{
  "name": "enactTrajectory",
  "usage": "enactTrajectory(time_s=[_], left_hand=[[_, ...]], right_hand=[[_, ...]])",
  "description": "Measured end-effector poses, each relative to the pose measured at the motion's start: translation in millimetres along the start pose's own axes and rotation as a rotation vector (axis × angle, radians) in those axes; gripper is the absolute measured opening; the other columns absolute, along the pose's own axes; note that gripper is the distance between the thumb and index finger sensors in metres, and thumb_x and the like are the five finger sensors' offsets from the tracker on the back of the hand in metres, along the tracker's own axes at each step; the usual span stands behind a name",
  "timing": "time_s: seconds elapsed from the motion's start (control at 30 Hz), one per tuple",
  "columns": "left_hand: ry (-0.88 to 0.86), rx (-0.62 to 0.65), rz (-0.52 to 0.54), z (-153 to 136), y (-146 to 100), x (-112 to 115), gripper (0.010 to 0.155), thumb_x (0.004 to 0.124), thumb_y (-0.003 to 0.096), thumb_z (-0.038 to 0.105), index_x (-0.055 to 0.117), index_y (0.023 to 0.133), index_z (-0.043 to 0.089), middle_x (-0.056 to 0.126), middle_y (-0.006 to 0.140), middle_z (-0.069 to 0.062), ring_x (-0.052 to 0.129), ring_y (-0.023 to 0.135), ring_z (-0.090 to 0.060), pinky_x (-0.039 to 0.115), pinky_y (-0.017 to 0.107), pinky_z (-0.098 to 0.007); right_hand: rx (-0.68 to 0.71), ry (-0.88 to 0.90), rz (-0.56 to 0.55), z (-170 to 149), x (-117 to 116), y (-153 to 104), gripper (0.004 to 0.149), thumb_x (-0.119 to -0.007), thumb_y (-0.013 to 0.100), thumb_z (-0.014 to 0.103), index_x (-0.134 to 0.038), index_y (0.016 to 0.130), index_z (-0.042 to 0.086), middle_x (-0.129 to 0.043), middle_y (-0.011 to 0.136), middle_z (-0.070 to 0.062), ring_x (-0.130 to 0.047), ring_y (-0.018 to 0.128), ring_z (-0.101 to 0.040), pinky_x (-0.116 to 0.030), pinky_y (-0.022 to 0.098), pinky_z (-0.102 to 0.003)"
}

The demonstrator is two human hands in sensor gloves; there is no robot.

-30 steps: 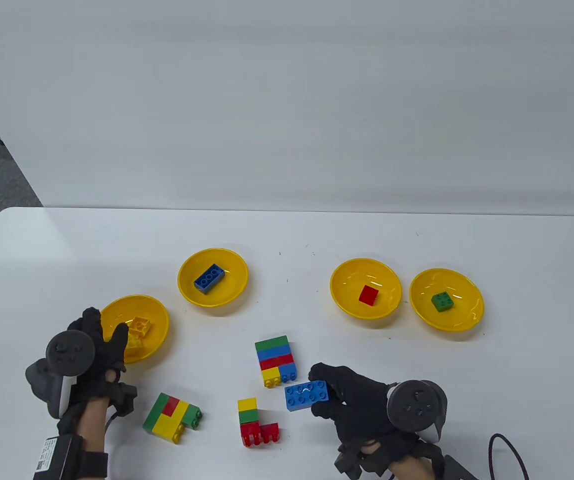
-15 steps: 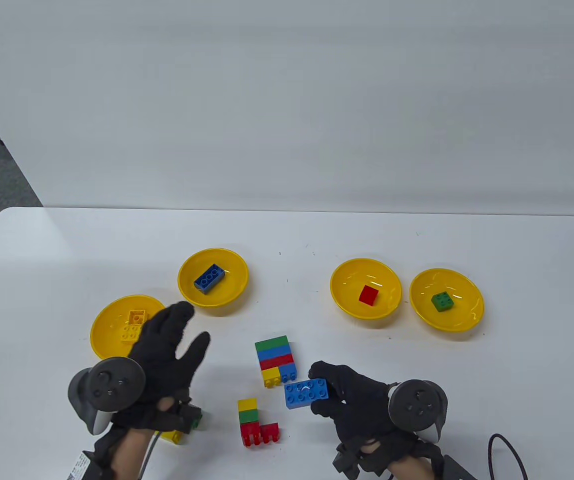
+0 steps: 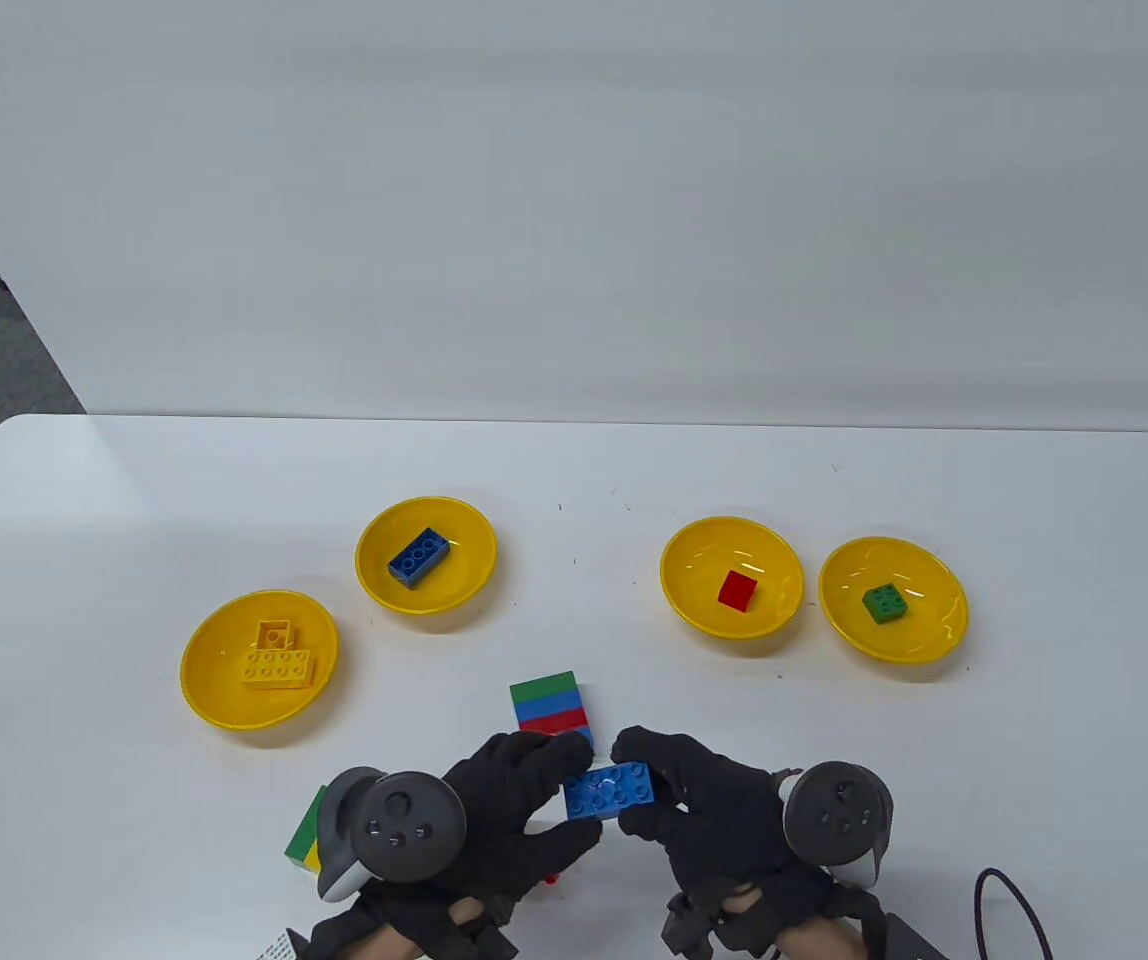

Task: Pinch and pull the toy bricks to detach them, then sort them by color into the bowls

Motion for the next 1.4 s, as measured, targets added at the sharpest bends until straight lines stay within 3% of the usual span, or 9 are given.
enactTrajectory(time_s=[0.23,0.37,0.5,0.63,0.8,0.97,1.17,1.4], left_hand=[[-0.075,0.013,-0.013,-7,5,-2,0.067,0.100,0.0391,0.047,0.081,0.094,0.014,0.090,0.087,-0.020,0.095,0.067,-0.043,0.083,0.048,-0.057],[0.007,0.007,0.071,-7,22,-34,0.067,0.100,0.0393,0.047,0.080,0.095,0.015,0.090,0.088,-0.020,0.094,0.069,-0.043,0.082,0.049,-0.057],[0.257,-0.168,0.208,-32,63,-88,0.067,0.098,0.0410,0.046,0.077,0.098,0.017,0.086,0.093,-0.019,0.092,0.074,-0.043,0.081,0.052,-0.057],[0.359,-0.401,0.184,-78,100,-109,0.067,0.097,0.0422,0.044,0.074,0.100,0.018,0.083,0.097,-0.019,0.089,0.078,-0.043,0.079,0.055,-0.058],[0.591,-0.630,0.088,-142,124,-94,0.067,0.097,0.0421,0.044,0.074,0.100,0.019,0.083,0.098,-0.017,0.089,0.081,-0.042,0.078,0.057,-0.058],[0.559,-0.744,0.090,-179,130,-71,0.067,0.096,0.0445,0.045,0.073,0.101,0.020,0.082,0.099,-0.017,0.089,0.083,-0.042,0.077,0.058,-0.059],[0.527,-0.780,0.068,-188,128,-65,0.067,0.089,0.0470,0.050,0.069,0.103,0.020,0.076,0.103,-0.018,0.084,0.087,-0.043,0.075,0.061,-0.058],[0.506,-0.685,0.159,-152,110,-98,0.064,0.085,0.0469,0.053,0.072,0.101,0.021,0.078,0.102,-0.019,0.084,0.086,-0.044,0.076,0.060,-0.059]], right_hand=[[-0.017,0.030,0.057,-2,-2,2,0.065,-0.087,0.034,0.034,-0.078,0.088,-0.001,-0.087,0.077,-0.030,-0.100,0.047,-0.040,-0.082,0.038,-0.064],[-0.034,0.058,-0.026,0,14,2,0.067,-0.081,0.039,0.033,-0.067,0.095,-0.001,-0.075,0.087,-0.032,-0.095,0.056,-0.044,-0.078,0.041,-0.065],[-0.076,0.057,-0.097,-11,35,2,0.061,-0.078,0.040,0.032,-0.073,0.092,0.000,-0.079,0.084,-0.032,-0.096,0.055,-0.044,-0.079,0.040,-0.065],[-0.112,0.057,-0.108,-22,43,3,0.058,-0.078,0.041,0.031,-0.075,0.090,0.000,-0.081,0.082,-0.032,-0.097,0.053,-0.045,-0.079,0.039,-0.065],[-0.106,0.013,-0.106,-22,47,3,0.058,-0.077,0.041,0.031,-0.077,0.089,0.000,-0.082,0.082,-0.032,-0.097,0.053,-0.045,-0.079,0.039,-0.066],[-0.102,-0.032,-0.112,-23,50,4,0.057,-0.077,0.041,0.031,-0.077,0.089,0.000,-0.083,0.082,-0.031,-0.097,0.053,-0.045,-0.079,0.039,-0.065],[-0.132,-0.036,-0.113,-31,52,4,0.057,-0.077,0.041,0.031,-0.078,0.089,0.000,-0.083,0.082,-0.031,-0.097,0.053,-0.045,-0.079,0.039,-0.065],[-0.142,-0.058,-0.084,-32,47,5,0.057,-0.077,0.041,0.031,-0.078,0.089,0.000,-0.082,0.083,-0.032,-0.097,0.054,-0.046,-0.079,0.039,-0.065]])
Point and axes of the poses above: the tracker on the back of each hand, its own z axis roughly to the thumb side, its own y axis roughly from the wrist to the fingertips, x = y × z, the point moved 2 cm from there along y, roughly from the wrist to the fingertips
